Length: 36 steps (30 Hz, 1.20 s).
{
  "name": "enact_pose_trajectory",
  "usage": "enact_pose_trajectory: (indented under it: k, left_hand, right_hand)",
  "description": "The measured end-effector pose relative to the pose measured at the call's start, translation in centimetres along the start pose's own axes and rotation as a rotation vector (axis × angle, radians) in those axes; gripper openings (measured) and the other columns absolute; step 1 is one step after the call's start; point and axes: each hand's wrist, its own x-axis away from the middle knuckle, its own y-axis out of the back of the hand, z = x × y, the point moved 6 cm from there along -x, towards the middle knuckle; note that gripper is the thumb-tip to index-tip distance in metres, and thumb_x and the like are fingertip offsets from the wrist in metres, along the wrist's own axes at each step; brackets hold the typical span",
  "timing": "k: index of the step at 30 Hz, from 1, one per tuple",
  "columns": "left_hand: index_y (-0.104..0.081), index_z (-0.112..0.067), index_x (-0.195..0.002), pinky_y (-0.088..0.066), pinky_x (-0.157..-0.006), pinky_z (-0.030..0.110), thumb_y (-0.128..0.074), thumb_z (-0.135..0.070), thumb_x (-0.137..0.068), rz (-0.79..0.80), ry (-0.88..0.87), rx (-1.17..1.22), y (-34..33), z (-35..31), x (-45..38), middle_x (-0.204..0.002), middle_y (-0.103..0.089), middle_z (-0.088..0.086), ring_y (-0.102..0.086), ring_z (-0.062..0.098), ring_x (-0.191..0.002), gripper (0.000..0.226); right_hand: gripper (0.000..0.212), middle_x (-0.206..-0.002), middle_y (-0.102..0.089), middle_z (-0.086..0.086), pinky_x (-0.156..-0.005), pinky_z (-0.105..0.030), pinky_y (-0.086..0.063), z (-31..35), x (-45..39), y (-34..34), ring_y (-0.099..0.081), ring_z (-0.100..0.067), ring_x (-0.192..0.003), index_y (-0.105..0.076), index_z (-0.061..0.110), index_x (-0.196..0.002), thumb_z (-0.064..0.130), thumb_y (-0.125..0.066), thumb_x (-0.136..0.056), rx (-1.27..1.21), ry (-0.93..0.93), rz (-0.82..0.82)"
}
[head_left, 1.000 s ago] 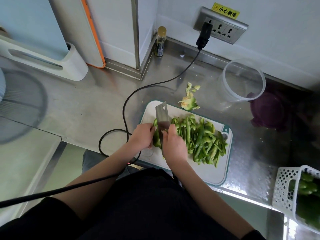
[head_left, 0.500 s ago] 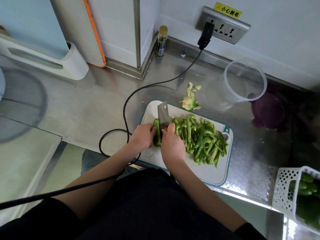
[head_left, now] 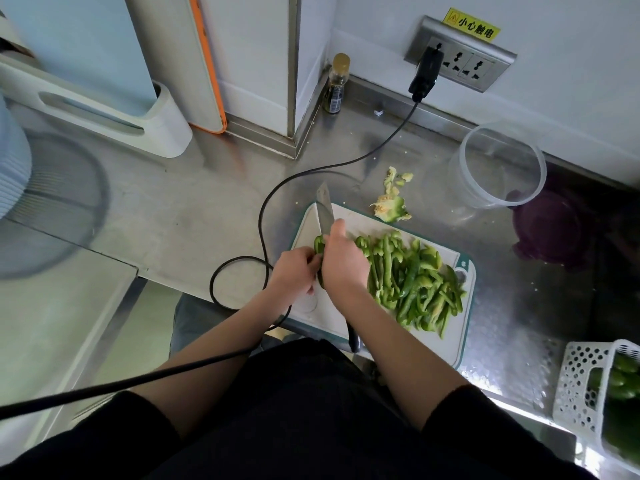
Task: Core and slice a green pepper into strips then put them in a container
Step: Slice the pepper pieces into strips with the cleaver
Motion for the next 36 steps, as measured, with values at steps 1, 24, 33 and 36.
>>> enact_pose_trajectory:
  k: [1,24,33,36]
  left_hand:
    - [-0.049,-0.012,-0.069,-0.04,-0.042,0.02,-0.044,-0.026,-0.098,0.0,-0.004,0.009,0.1,0.0,0.0,-0.062,-0.06,0.007,-0.057,0.014,-0.042,0.032]
    - [-0.055,-0.016,-0.106,-0.04,-0.069,0.033,-0.028,-0.029,-0.1,-0.029,-0.107,-0.585,-0.6,-1.9,0.2,-0.104,-0.064,0.011,-0.061,0.032,-0.094,0.031]
    - [-0.059,-0.016,-0.102,-0.039,-0.069,0.033,-0.028,-0.032,-0.101,-0.022,-0.096,-0.566,-0.4,-2.3,0.3,-0.102,-0.065,0.009,-0.06,0.03,-0.093,0.035]
    - [-0.059,-0.015,-0.101,-0.038,-0.068,0.032,-0.028,-0.032,-0.101,-0.014,-0.091,-0.572,-0.4,-2.4,0.3,-0.1,-0.064,0.009,-0.06,0.03,-0.092,0.035]
  right_hand:
    - [0.007,-0.068,-0.056,-0.005,-0.052,-0.034,-0.041,-0.4,0.5,-0.1,-0.059,-0.028,-0.063,-0.03,0.014,-0.107,0.014,-0.034,-0.102,0.029,0.01,0.018]
    - [0.02,-0.073,-0.053,-0.008,-0.052,-0.033,-0.039,-4.6,4.2,1.0,-0.052,-0.03,-0.064,-0.036,0.009,-0.111,0.027,-0.031,-0.103,-0.217,-0.09,-0.019]
    - [0.021,-0.067,-0.052,-0.006,-0.05,-0.033,-0.041,-4.0,3.8,0.1,-0.055,-0.03,-0.059,-0.036,0.009,-0.11,0.027,-0.03,-0.103,-0.176,-0.066,-0.004]
    - [0.02,-0.068,-0.053,-0.006,-0.052,-0.035,-0.045,-3.6,3.6,0.0,-0.06,-0.032,-0.064,-0.035,0.009,-0.109,0.027,-0.029,-0.104,-0.136,-0.055,-0.003]
